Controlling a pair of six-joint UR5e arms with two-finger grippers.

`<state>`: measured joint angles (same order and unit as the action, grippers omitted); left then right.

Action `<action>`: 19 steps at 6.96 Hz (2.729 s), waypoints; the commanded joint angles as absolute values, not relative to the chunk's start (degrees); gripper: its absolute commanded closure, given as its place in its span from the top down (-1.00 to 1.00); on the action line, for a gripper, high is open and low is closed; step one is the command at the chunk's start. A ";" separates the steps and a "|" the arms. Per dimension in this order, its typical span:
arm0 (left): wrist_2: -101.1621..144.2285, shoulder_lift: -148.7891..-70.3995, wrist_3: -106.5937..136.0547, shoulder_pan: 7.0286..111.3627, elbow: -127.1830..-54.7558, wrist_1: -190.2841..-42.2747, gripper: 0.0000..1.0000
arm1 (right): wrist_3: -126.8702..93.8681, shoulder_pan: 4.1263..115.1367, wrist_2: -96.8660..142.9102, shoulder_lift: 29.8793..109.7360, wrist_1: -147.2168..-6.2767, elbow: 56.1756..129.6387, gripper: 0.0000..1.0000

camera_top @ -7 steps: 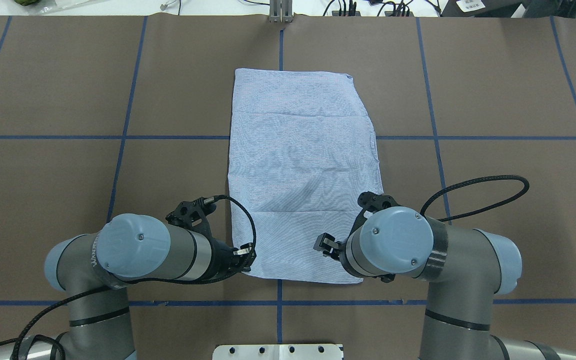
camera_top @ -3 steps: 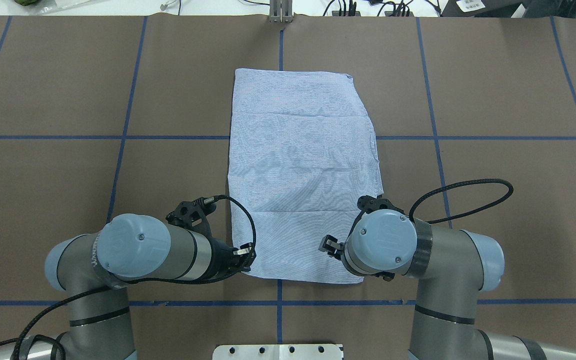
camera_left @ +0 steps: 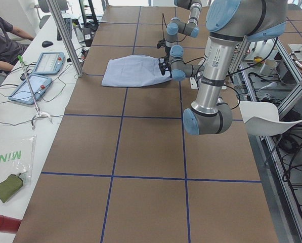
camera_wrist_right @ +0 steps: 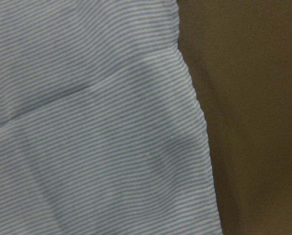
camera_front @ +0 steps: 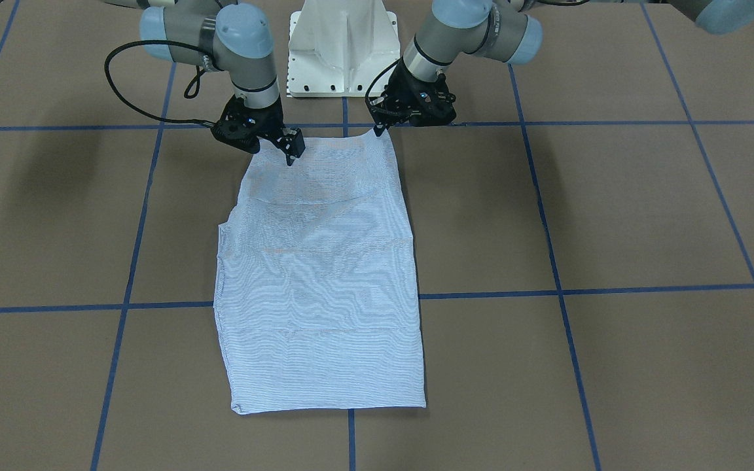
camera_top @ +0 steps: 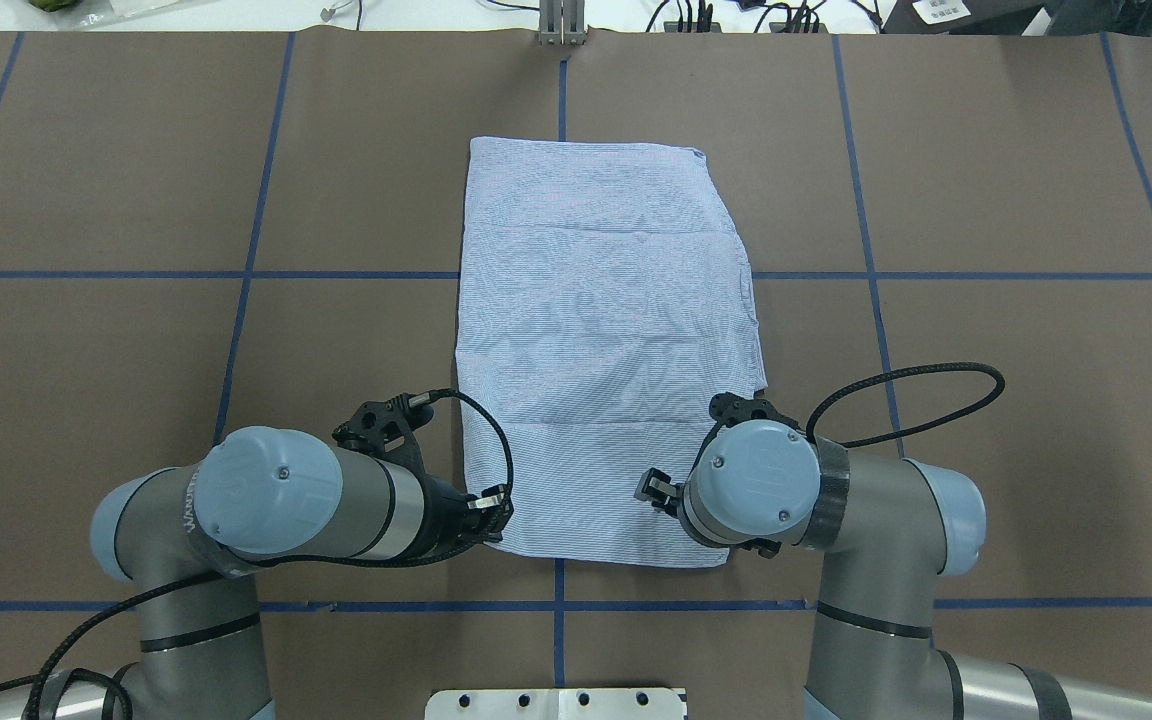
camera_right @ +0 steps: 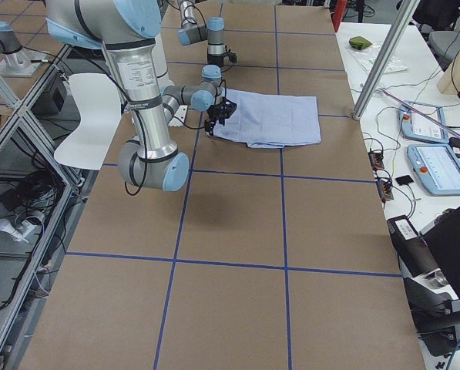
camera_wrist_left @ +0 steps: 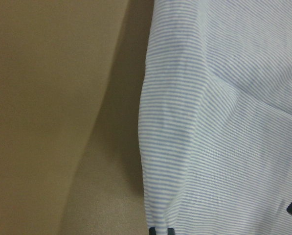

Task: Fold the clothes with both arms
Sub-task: 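Lower the right gripper to the shirt's near edge beside the left gripper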

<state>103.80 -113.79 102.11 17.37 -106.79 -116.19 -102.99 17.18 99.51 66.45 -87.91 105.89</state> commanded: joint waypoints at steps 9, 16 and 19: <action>103.80 -113.82 101.95 17.58 -106.35 -116.19 -1.00 | -103.27 16.61 99.67 66.80 -88.07 106.08 0.97; 103.80 -113.73 101.95 17.58 -106.35 -116.19 -1.00 | -103.27 17.84 100.63 66.36 -88.07 107.92 -0.75; 104.15 -113.73 102.04 17.84 -108.45 -116.19 -1.00 | -103.71 18.89 101.51 66.62 -87.98 112.39 -1.00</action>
